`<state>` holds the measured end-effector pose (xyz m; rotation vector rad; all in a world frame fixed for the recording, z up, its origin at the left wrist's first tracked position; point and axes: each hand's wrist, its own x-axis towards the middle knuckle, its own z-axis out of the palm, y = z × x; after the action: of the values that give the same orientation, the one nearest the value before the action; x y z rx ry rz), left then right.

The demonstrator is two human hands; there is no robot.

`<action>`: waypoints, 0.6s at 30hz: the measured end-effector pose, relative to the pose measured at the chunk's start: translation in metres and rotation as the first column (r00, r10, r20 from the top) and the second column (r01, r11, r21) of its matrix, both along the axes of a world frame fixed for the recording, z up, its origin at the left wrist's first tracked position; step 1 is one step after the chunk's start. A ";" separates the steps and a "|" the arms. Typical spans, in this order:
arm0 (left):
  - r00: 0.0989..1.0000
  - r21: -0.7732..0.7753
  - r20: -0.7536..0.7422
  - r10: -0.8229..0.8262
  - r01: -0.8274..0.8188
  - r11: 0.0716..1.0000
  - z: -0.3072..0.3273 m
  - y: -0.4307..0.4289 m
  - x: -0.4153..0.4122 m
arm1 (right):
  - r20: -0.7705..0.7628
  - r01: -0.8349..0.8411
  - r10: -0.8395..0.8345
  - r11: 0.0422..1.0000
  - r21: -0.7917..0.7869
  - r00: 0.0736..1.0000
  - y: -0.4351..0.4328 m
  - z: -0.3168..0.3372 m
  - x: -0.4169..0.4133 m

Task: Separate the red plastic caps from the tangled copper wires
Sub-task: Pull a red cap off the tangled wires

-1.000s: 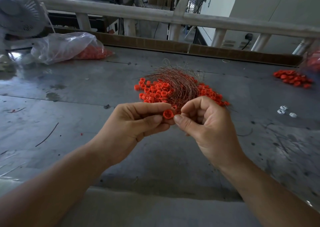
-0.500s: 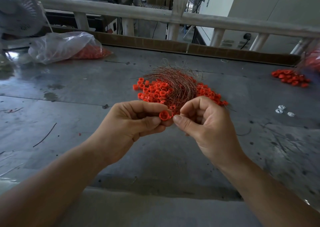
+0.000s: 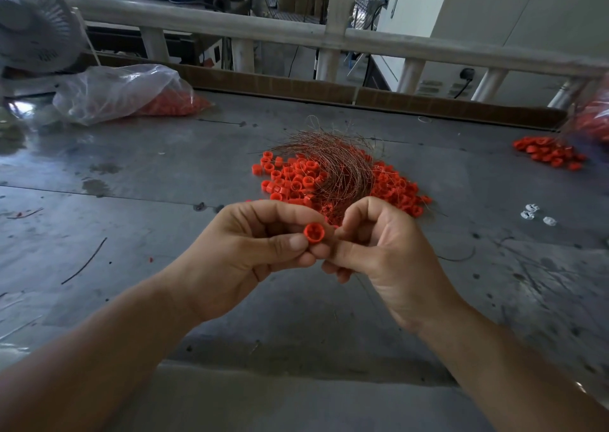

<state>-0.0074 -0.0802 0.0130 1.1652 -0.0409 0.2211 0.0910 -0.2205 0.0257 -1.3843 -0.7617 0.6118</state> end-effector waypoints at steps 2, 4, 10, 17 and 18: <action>1.000 -0.016 -0.004 -0.020 0.020 1.000 -0.001 0.001 0.000 | -0.029 -0.008 0.008 1.000 -0.001 1.000 0.001 -0.001 0.000; 0.999 -0.024 -0.014 -0.030 0.029 0.999 -0.001 0.002 0.000 | -0.048 -0.023 0.024 1.000 0.009 0.999 0.000 -0.001 0.000; 0.997 -0.099 -0.077 -0.009 0.002 0.995 0.000 -0.001 -0.001 | 0.180 0.047 -0.016 0.985 -0.168 0.983 -0.004 0.001 0.025; 0.970 -0.050 -0.228 0.089 -0.103 0.993 -0.001 -0.002 0.002 | 0.712 0.478 -0.129 0.820 -0.316 0.690 -0.015 -0.010 0.071; 0.969 -0.042 -0.232 0.086 -0.099 0.994 -0.001 -0.003 0.002 | 0.732 0.453 -0.075 0.827 -0.334 0.677 -0.013 -0.014 0.068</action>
<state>-0.0057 -0.0829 0.0117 1.1338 0.2228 0.1675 0.1588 -0.2333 0.0120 -2.2305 -0.9961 -0.0107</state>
